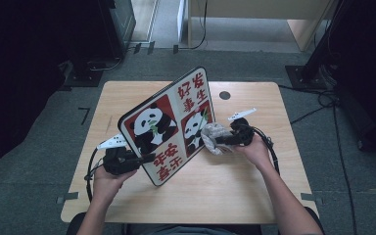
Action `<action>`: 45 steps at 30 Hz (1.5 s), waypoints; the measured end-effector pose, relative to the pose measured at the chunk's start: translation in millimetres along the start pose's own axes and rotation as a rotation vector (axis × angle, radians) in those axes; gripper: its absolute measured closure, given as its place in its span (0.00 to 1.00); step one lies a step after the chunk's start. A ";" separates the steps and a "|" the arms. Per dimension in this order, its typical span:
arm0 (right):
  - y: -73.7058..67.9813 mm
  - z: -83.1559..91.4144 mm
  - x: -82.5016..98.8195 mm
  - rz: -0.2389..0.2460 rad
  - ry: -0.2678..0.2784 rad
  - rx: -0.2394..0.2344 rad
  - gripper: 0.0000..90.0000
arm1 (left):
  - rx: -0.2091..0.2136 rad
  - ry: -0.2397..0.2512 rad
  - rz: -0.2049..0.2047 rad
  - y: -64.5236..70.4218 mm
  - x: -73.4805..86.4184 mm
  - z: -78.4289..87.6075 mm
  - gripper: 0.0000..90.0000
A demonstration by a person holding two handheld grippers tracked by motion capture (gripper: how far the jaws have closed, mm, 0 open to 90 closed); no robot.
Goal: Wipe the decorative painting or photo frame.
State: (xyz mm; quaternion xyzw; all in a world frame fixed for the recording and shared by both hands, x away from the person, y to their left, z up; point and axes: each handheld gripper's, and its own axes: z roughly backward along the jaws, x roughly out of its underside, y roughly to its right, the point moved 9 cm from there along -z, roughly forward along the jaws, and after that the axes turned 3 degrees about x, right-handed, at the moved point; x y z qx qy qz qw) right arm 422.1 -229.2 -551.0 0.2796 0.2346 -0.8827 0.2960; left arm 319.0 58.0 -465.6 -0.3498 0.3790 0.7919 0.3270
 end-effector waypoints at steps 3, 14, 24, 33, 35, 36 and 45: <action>0.5 -2.1 2.9 -0.004 0.007 -0.008 0.72 | 0.000 0.000 -0.001 0.0 0.0 0.0 0.86; -4.7 18.4 -7.7 -0.023 0.018 -0.049 0.73 | -0.007 0.003 0.000 -0.7 -0.3 -0.1 0.86; -34.8 54.1 -45.5 0.026 0.108 -0.092 0.73 | -0.009 0.004 0.000 -1.7 -0.5 0.1 0.87; -53.1 80.4 -81.9 0.045 0.147 -0.114 0.73 | -0.007 0.005 0.003 -2.0 -0.7 0.1 0.87; -56.2 86.5 -89.7 0.051 0.155 -0.112 0.73 | -0.008 0.004 0.001 -2.2 -0.6 0.3 0.87; -58.3 90.7 -95.9 0.061 0.168 -0.115 0.73 | -0.008 0.003 0.001 -2.1 -0.6 0.3 0.87; -71.5 114.7 -140.2 0.116 0.225 -0.119 0.73 | -0.013 0.006 0.000 -2.1 -0.7 0.3 0.87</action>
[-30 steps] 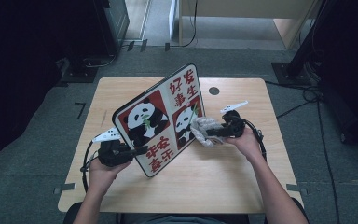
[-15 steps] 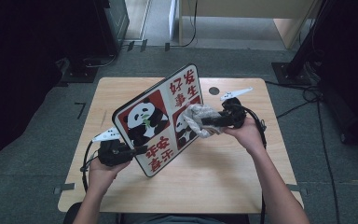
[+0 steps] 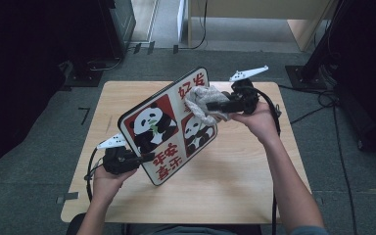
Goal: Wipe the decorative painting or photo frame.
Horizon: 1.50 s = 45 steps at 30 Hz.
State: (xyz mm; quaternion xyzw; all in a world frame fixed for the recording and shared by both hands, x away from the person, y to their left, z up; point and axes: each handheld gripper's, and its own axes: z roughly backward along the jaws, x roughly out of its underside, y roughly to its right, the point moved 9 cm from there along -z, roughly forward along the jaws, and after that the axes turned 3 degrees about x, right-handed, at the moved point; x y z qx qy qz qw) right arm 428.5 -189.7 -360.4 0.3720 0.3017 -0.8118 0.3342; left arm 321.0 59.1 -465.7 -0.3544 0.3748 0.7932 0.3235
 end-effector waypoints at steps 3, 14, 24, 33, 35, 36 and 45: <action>-6.5 2.2 -17.4 0.024 0.015 -0.007 0.73 | -0.002 0.000 -0.002 -0.1 0.0 0.0 0.87; -13.3 -2.9 -49.9 0.084 0.034 0.022 0.73 | -0.008 -0.004 -0.010 0.2 -0.2 0.1 0.88; -5.8 -14.5 -30.3 0.084 0.029 0.003 0.73 | -0.002 -0.006 -0.013 -0.4 -0.2 0.3 0.88; -0.1 -18.5 -13.2 0.064 0.031 -0.015 0.73 | -0.009 -0.005 -0.010 0.3 -0.2 0.1 0.88; 0.5 -20.6 -10.8 0.060 0.025 -0.024 0.73 | -0.012 -0.006 -0.007 0.2 -0.2 0.1 0.88; 1.1 -21.1 -9.8 0.063 0.024 -0.023 0.73 | -0.012 -0.006 -0.007 0.3 -0.2 0.1 0.88; 2.6 -23.7 -3.6 0.046 0.027 -0.036 0.73 | -0.008 -0.006 -0.011 0.8 0.1 0.2 0.88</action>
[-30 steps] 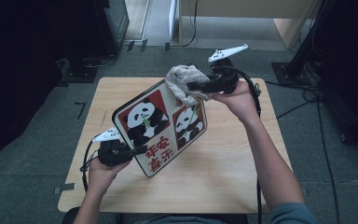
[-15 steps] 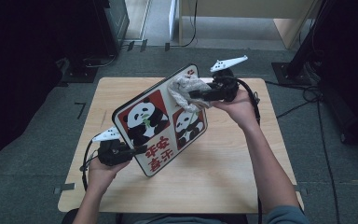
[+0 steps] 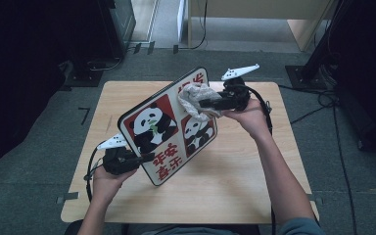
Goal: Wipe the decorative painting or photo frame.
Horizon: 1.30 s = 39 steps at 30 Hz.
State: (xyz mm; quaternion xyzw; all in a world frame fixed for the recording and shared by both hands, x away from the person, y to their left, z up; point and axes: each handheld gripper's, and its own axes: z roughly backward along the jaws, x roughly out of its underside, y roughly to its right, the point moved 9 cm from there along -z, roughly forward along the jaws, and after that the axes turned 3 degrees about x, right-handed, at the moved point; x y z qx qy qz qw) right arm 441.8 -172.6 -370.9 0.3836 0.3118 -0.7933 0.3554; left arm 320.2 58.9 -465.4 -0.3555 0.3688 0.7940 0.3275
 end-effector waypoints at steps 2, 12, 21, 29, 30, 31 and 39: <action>0.6 -0.4 1.6 -0.004 -0.005 -0.002 0.73 | -0.003 -0.003 0.001 0.0 0.0 0.1 0.88; 4.2 -2.5 14.2 -0.015 -0.019 0.001 0.73 | -0.016 -0.010 -0.004 -0.1 -0.1 0.4 0.88; 4.4 -4.9 24.8 -0.018 -0.034 0.004 0.73 | -0.016 0.004 0.007 0.1 0.0 0.0 0.88; 5.0 -7.4 33.9 -0.022 -0.056 0.010 0.73 | -0.013 0.025 0.012 0.9 -0.8 0.7 0.86; 4.8 -7.5 34.9 -0.022 -0.060 0.010 0.73 | -0.014 0.026 0.010 0.8 -0.8 1.1 0.85; 4.7 -7.6 35.4 -0.021 -0.062 0.012 0.73 | -0.014 0.030 0.011 0.8 -1.1 1.4 0.85; 4.9 -11.1 45.6 -0.027 -0.076 0.011 0.73 | -0.011 0.043 0.024 0.6 -2.0 4.1 0.83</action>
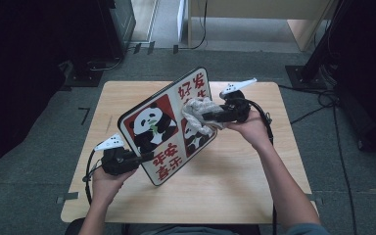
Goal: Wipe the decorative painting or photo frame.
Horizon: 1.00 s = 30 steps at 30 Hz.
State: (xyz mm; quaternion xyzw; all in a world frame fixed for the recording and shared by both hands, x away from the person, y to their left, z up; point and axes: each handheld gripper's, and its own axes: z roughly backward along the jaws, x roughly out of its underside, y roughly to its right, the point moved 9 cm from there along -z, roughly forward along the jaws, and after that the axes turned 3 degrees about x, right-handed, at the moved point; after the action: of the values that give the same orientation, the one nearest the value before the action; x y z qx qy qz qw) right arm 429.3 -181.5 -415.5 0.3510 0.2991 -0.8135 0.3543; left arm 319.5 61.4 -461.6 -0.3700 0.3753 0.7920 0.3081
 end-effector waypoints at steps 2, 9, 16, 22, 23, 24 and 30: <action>0.5 -0.9 1.9 0.002 -0.001 0.002 0.73 | 0.001 -0.001 0.002 -0.2 0.0 0.1 0.82; 0.7 -4.3 12.5 -0.009 -0.023 0.000 0.73 | 0.004 -0.002 0.016 -0.7 -0.4 0.9 0.82; 2.9 -8.5 22.1 -0.006 -0.040 0.003 0.73 | -0.008 -0.013 0.006 0.6 0.5 0.7 0.81; 3.3 -12.3 30.9 -0.010 -0.047 0.000 0.73 | -0.007 -0.016 0.006 0.4 1.0 0.7 0.78; 3.8 -13.2 32.9 -0.010 -0.053 0.002 0.73 | -0.004 -0.017 0.005 0.4 1.2 0.8 0.78; 4.1 -14.0 34.6 -0.010 -0.054 0.002 0.73 | -0.003 -0.015 0.004 0.2 1.2 1.0 0.77; 4.9 -16.7 42.7 -0.015 -0.076 0.007 0.73 | 0.002 -0.009 0.000 0.8 0.7 2.0 0.77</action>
State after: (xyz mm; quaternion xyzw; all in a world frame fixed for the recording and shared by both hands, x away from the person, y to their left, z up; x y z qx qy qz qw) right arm 417.8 -187.7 -459.7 0.3189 0.2854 -0.8299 0.3578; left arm 317.8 62.8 -461.0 -0.3659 0.3749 0.7934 0.3101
